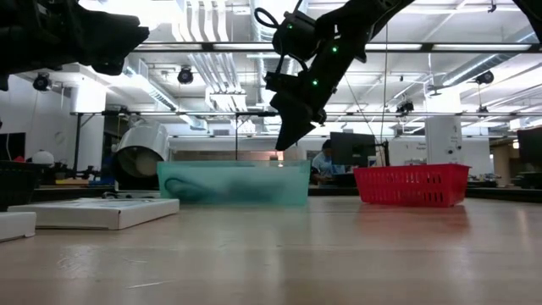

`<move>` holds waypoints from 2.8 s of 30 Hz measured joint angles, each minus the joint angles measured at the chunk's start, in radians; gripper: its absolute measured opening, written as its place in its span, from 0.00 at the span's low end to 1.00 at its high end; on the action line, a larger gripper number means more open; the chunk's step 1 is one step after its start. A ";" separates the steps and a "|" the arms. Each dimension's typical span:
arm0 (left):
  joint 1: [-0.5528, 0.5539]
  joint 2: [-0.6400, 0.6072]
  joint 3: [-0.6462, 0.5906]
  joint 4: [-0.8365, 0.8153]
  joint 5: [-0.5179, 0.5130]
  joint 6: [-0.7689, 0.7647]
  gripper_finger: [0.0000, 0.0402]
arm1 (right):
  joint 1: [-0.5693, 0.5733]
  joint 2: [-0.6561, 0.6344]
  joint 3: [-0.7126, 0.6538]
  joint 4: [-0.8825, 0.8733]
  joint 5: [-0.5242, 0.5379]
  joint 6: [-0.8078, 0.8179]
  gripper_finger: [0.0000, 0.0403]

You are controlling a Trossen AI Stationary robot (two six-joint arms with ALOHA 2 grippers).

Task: Pick and place items into bin
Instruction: Put the black charger cable into the transparent green bin

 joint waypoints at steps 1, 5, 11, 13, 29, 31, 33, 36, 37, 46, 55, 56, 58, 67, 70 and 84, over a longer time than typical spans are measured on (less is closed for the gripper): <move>0.000 0.000 0.000 0.000 0.000 0.000 0.39 | 0.000 0.000 0.000 0.000 0.000 0.002 0.19; 0.000 0.000 0.000 0.000 0.000 0.000 0.39 | 0.003 -0.005 0.000 0.000 -0.013 0.020 0.25; 0.000 0.002 0.000 -0.003 0.000 -0.001 0.39 | 0.044 -0.027 -0.024 0.089 -0.123 -0.012 0.26; 0.000 0.002 0.000 -0.003 0.000 -0.004 0.39 | 0.067 -0.041 -0.053 0.157 -0.130 -0.009 0.24; 0.000 0.002 0.000 -0.003 0.000 -0.004 0.39 | 0.268 -0.457 -0.654 0.727 0.053 -0.009 0.13; 0.000 0.002 0.000 -0.003 0.000 -0.004 0.39 | 0.289 -0.531 -0.739 0.842 0.056 -0.051 0.13; 0.000 0.002 0.000 -0.003 0.000 -0.004 0.39 | 0.306 -0.601 -0.819 0.948 0.058 -0.098 0.13; 0.000 0.002 0.000 -0.003 0.000 -0.004 0.39 | 0.316 -0.692 -0.939 1.139 0.060 -0.162 0.13; 0.000 0.002 0.000 -0.003 0.000 -0.004 0.39 | 0.316 -0.720 -0.976 1.199 0.060 -0.179 0.13; 0.000 0.002 0.000 -0.003 -0.002 -0.004 0.39 | 0.314 -0.956 -1.242 1.492 0.116 -0.253 0.13; 0.000 0.036 0.000 -0.005 -0.002 -0.009 0.39 | 0.314 -1.357 -1.304 1.215 0.157 -0.336 0.13; 0.000 0.045 0.000 -0.005 -0.002 -0.009 0.39 | 0.314 -1.394 -1.305 1.166 0.157 -0.344 0.13; 0.000 0.064 0.000 -0.004 -0.002 -0.009 0.39 | 0.314 -1.458 -1.305 1.089 0.155 -0.350 0.13; 0.000 0.150 0.000 0.029 -0.002 -0.010 0.39 | 0.314 -1.587 -1.305 0.911 0.081 -0.389 0.13; 0.000 0.179 0.011 0.042 -0.003 -0.006 0.39 | 0.314 -1.586 -1.305 0.914 0.082 -0.435 0.13; 0.003 0.400 0.360 -0.352 -0.144 -0.511 0.39 | 0.314 -1.585 -1.305 0.917 0.086 -0.523 0.13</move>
